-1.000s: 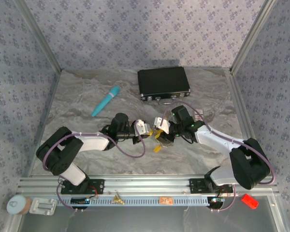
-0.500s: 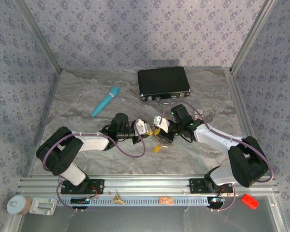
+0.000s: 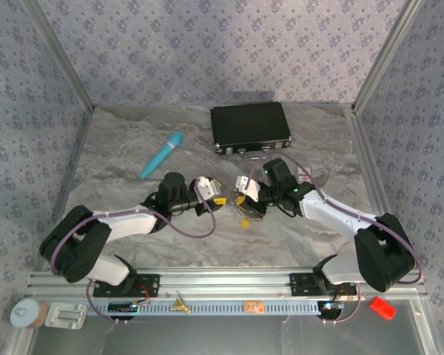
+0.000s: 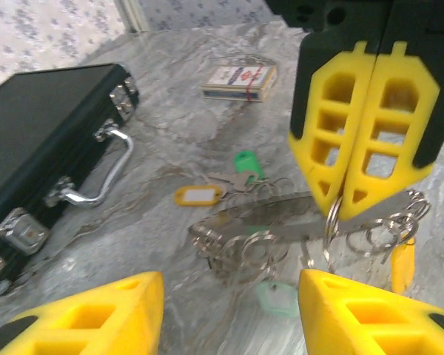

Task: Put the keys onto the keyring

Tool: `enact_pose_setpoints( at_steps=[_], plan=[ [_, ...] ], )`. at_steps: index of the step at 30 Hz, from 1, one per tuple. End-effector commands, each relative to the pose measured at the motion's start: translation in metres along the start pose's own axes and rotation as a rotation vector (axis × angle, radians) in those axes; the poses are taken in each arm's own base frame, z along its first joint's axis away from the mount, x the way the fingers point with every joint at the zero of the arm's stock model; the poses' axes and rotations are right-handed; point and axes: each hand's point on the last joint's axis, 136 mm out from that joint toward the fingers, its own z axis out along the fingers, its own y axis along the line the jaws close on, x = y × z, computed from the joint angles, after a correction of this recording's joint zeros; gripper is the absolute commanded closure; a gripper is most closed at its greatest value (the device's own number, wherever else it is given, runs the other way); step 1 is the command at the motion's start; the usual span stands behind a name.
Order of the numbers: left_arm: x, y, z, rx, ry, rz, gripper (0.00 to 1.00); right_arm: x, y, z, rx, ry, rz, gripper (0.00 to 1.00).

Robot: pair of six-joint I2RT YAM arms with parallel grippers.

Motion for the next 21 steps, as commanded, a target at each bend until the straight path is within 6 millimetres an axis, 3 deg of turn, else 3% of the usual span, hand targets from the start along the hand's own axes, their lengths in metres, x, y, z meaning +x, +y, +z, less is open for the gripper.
enact_pose_setpoints(
  at_steps=[1,9,13,21],
  plan=[
    [-0.001,-0.002,-0.014,-0.019,0.019,-0.015,0.49,-0.008,0.008,-0.006,-0.023,-0.035,-0.035,1.00],
    [-0.020,-0.039,-0.019,0.096,-0.015,-0.046,0.58,-0.030,0.020,-0.012,-0.059,-0.092,-0.071,1.00],
    [-0.009,-0.038,-0.017,0.075,0.005,-0.074,0.55,-0.037,0.026,-0.017,-0.072,-0.112,-0.085,1.00],
    [-0.015,-0.036,-0.012,0.078,-0.025,-0.089,0.51,-0.047,0.033,-0.023,-0.087,-0.136,-0.105,1.00]
  ],
)
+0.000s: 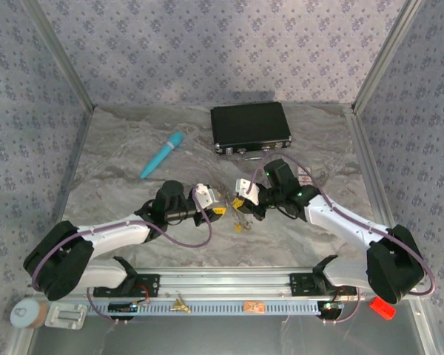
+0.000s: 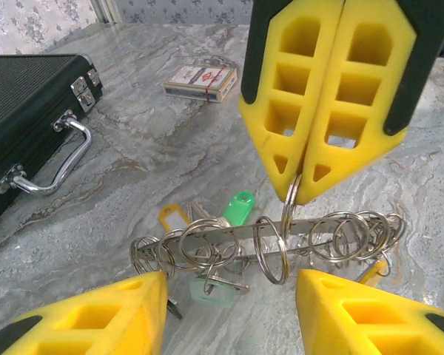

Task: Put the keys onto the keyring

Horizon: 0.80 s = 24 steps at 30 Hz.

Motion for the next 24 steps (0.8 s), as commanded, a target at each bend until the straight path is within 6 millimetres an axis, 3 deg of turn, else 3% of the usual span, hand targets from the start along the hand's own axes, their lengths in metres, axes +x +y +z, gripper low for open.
enact_pose_setpoints(
  at_steps=[1,12,17,21,24],
  plan=[
    [-0.008,-0.001,0.002,0.012,-0.037,-0.003,0.51,-0.020,0.006,-0.006,-0.026,-0.050,-0.036,1.00],
    [-0.015,0.026,0.000,-0.134,-0.046,0.006,0.53,-0.026,0.021,-0.005,-0.079,-0.044,-0.069,1.00],
    [-0.006,0.039,0.001,-0.202,0.013,-0.005,0.54,-0.031,0.020,-0.006,-0.067,-0.056,-0.085,1.00],
    [-0.011,0.037,-0.017,-0.237,-0.040,0.018,0.57,-0.034,0.016,-0.008,-0.045,-0.068,-0.089,1.00],
    [-0.015,0.021,-0.030,-0.191,-0.070,0.051,0.62,-0.035,0.014,-0.008,-0.036,-0.069,-0.091,1.00]
  ],
)
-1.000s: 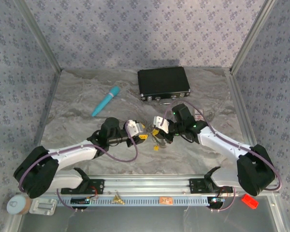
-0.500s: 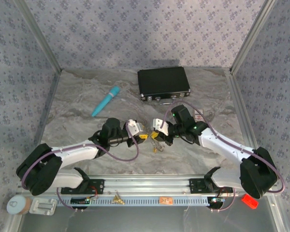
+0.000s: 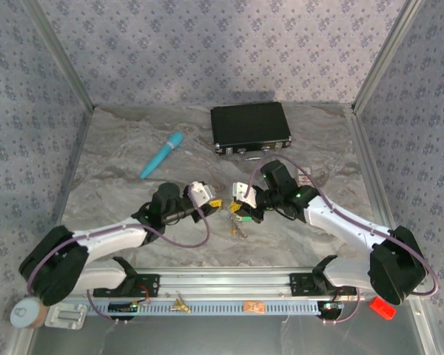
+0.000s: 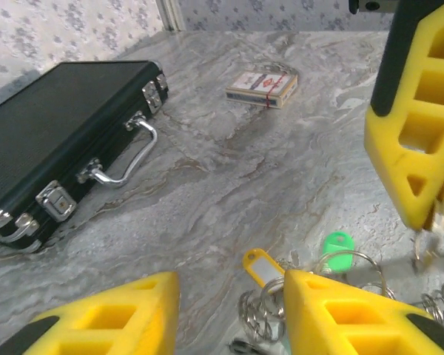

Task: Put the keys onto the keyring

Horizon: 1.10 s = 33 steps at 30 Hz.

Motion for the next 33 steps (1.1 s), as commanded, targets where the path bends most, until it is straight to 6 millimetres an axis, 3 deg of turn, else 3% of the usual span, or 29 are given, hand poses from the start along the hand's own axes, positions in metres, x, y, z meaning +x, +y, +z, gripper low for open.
enact_pose_setpoints(
  at_steps=[1,5,13,22,29,33],
  plan=[
    [-0.009,-0.005,-0.017,0.012,-0.041,0.038,0.63,-0.024,-0.001,-0.008,0.007,-0.058,-0.046,1.00],
    [-0.008,-0.027,-0.024,0.119,-0.020,0.054,0.67,-0.029,-0.001,-0.008,0.007,-0.069,-0.054,1.00],
    [-0.019,-0.042,-0.014,0.223,-0.042,0.024,0.70,-0.033,0.004,-0.005,-0.005,-0.075,-0.073,1.00],
    [-0.022,-0.049,-0.008,0.282,-0.051,0.004,0.70,-0.041,0.000,-0.001,0.017,-0.077,-0.093,1.00],
    [-0.024,-0.050,-0.008,0.289,-0.054,0.004,0.76,-0.043,0.000,0.004,0.018,-0.067,-0.101,1.00],
    [-0.022,-0.050,-0.009,0.291,-0.045,0.009,0.73,-0.039,-0.002,0.005,0.034,-0.046,-0.099,1.00]
  ],
)
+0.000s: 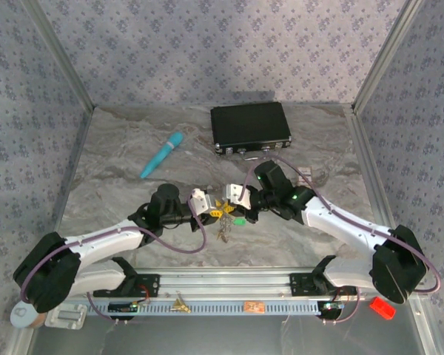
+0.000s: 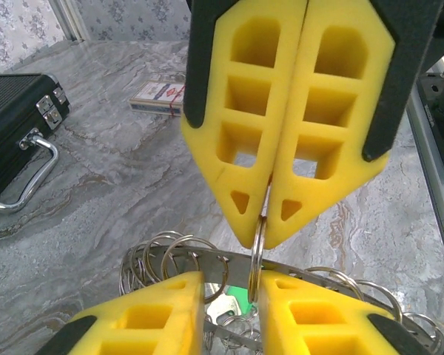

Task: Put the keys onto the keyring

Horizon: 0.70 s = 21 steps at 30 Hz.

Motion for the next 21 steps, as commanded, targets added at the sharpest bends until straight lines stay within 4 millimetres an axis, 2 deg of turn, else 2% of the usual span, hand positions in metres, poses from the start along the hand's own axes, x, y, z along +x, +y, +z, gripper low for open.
enact_pose_setpoints(
  at_steps=[1,15,21],
  plan=[
    [-0.0165,-0.0039,-0.0001,0.031,-0.035,0.025,0.73,-0.0163,-0.0094,-0.0024,0.034,-0.025,-0.028,1.00],
    [-0.0212,-0.0046,-0.0022,0.033,-0.048,0.033,0.78,-0.0135,-0.0045,0.0034,0.010,0.006,-0.042,1.00],
    [-0.0228,-0.0061,-0.0039,0.036,-0.049,0.042,0.89,-0.0098,-0.0035,0.0041,0.009,0.027,-0.045,1.00]
  ],
)
